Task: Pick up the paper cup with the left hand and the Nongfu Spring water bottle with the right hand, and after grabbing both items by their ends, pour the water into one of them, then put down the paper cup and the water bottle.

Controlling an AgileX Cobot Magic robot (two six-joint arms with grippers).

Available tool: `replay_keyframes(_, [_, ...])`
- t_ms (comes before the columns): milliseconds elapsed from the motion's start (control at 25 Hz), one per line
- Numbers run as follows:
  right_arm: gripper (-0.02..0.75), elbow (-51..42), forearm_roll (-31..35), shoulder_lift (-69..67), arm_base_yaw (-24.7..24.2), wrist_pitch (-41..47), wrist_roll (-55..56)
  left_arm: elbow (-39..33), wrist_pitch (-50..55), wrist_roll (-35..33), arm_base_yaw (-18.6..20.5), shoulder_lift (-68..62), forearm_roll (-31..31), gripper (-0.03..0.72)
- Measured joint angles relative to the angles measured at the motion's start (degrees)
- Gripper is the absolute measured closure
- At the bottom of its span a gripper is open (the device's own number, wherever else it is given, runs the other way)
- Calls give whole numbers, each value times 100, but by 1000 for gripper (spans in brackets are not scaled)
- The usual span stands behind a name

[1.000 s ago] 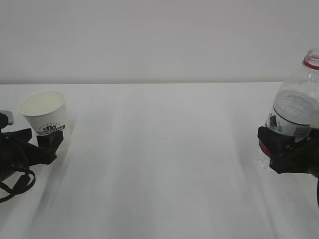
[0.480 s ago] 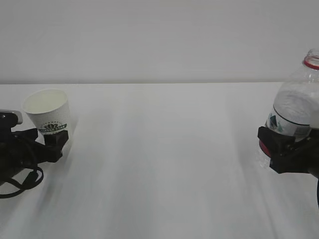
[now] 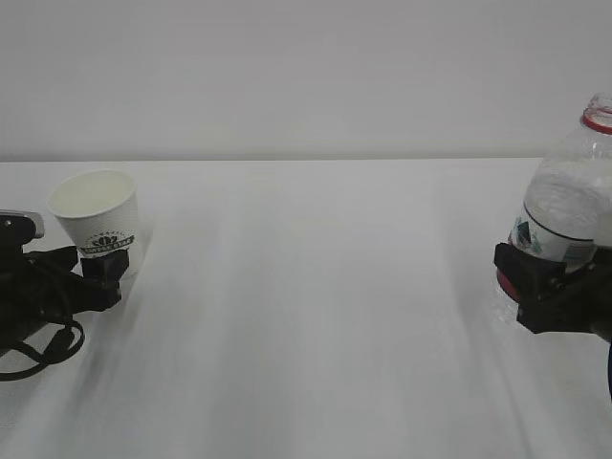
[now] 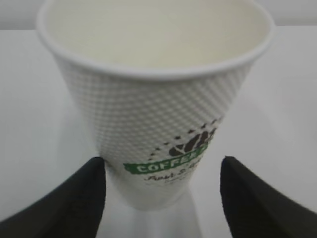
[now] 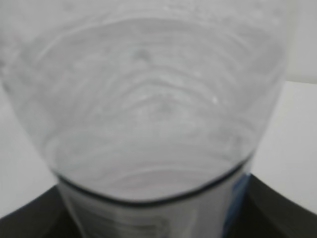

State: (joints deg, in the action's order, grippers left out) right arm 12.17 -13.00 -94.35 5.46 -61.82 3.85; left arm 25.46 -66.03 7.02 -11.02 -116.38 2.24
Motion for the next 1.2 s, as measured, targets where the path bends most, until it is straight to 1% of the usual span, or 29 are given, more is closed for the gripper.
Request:
replay_keyframes(120, [234, 0, 0, 0, 0, 0, 0, 0, 0, 0, 0, 0, 0, 189])
replay_keyframes(240, [234, 0, 0, 0, 0, 0, 0, 0, 0, 0, 0, 0, 0, 199])
replay_keyframes(320, [234, 0, 0, 0, 0, 0, 0, 0, 0, 0, 0, 0, 0, 176])
replay_keyframes(480, [234, 0, 0, 0, 0, 0, 0, 0, 0, 11, 0, 0, 0, 63])
replay_keyframes(560, [234, 0, 0, 0, 0, 0, 0, 0, 0, 11, 0, 0, 0, 31])
replay_keyframes(840, [234, 0, 0, 0, 0, 0, 0, 10, 0, 11, 0, 0, 0, 13])
replay_keyframes(1080, [234, 0, 0, 0, 0, 0, 0, 260, 0, 11, 0, 0, 4, 12])
replay_keyframes(1200, [234, 0, 0, 0, 0, 0, 0, 271, 0, 11, 0, -5, 4, 12])
